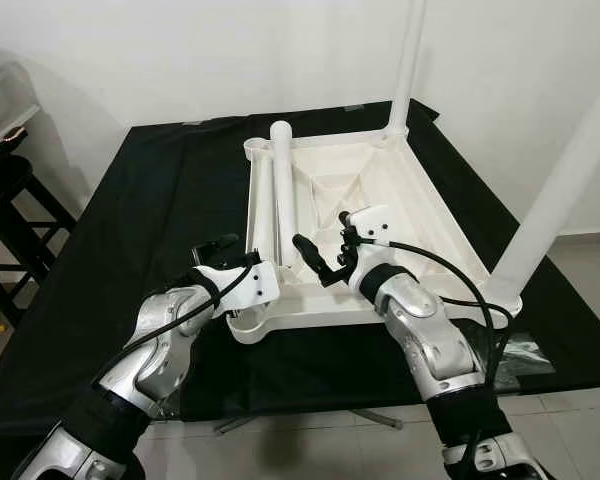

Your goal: Building children table

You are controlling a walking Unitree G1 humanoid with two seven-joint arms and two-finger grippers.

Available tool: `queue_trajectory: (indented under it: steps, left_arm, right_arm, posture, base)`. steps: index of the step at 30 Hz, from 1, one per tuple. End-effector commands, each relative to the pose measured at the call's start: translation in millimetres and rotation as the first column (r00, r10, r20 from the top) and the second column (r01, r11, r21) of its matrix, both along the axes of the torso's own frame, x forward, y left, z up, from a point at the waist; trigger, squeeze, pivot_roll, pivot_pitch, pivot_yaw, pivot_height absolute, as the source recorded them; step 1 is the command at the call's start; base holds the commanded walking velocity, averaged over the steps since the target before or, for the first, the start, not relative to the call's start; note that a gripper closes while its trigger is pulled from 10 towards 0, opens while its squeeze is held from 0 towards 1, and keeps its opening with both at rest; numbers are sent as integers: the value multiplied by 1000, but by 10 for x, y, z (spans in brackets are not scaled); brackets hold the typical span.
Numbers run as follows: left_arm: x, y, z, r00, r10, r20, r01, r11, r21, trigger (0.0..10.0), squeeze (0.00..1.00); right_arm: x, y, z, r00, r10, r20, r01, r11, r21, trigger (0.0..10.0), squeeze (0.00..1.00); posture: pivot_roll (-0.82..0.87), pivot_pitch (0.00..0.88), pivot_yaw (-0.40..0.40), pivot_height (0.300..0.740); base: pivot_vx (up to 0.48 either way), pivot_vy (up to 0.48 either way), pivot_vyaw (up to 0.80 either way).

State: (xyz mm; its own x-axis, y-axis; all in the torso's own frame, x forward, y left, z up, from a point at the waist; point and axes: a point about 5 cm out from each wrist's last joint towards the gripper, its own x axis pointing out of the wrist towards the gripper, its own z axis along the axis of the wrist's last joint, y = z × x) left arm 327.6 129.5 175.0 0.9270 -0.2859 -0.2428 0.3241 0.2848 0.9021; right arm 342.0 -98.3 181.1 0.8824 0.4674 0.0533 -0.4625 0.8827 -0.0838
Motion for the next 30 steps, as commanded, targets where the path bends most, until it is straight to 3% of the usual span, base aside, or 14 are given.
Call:
queue_trajectory:
  steps: [1,18,30]
  left_arm:
    - [6,13,-24,1000,4,-4,-4,1000,-1,10000,0]
    - [86,-139,-162,1000,-6,-14,6,1000,-19,10000,0]
    - [307,-256,-203,999,22,30,-22,1000,0,10000,0]
  right_arm:
    - [-12,48,-5,1000,13,-7,-13,1000,0,10000,0]
    - [-20,59,1,1000,15,-4,-15,1000,1,10000,0]
    - [-33,77,-17,1000,22,-14,-22,1000,1,10000,0]
  posture:
    - [-21,78,57,740]
    - [-27,78,59,740]
    - [-30,85,58,740]
  base:
    - [0,0,0]
    - [0,0,0]
    - [0,0,0]
